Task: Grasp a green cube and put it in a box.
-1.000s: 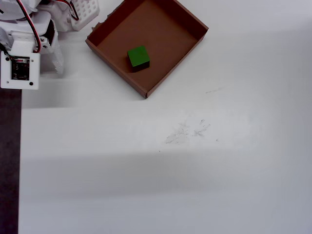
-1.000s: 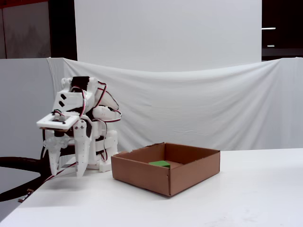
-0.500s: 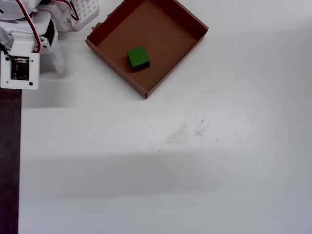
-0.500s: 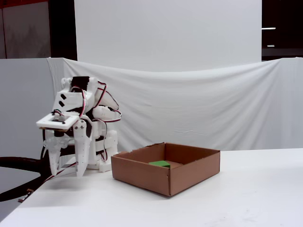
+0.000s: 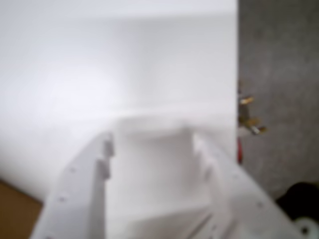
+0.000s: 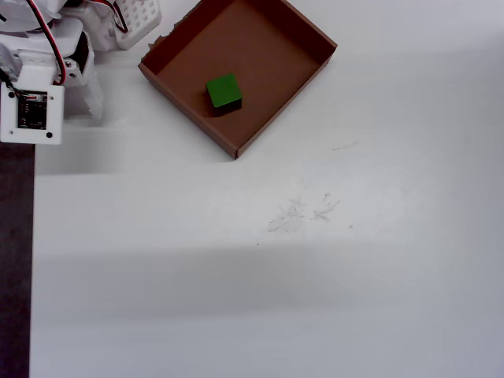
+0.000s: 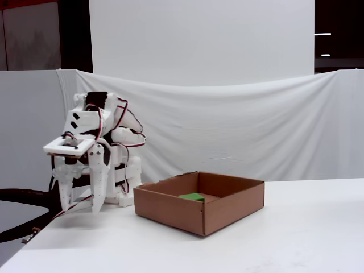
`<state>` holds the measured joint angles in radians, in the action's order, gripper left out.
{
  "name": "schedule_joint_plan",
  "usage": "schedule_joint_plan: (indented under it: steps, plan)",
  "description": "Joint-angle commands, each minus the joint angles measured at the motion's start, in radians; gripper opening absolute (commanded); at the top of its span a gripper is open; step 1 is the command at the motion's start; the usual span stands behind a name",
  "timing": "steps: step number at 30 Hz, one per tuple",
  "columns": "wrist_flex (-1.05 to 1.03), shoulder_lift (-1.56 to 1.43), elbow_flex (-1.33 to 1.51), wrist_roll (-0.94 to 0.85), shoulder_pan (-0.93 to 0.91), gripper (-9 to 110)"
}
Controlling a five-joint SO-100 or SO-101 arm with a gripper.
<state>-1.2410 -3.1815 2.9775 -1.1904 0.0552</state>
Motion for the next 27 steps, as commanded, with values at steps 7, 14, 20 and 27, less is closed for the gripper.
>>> schedule_joint_plan:
  steps: [7,14,20,27]
  plan:
    - [-0.008,-0.002,-0.006,0.009,0.008,22]
    - [-0.008,-0.002,-0.006,0.014,0.008,22]
    - [-0.008,-0.002,-0.006,0.018,0.008,22]
    - [-0.006,-0.002,-0.006,0.023,0.008,22]
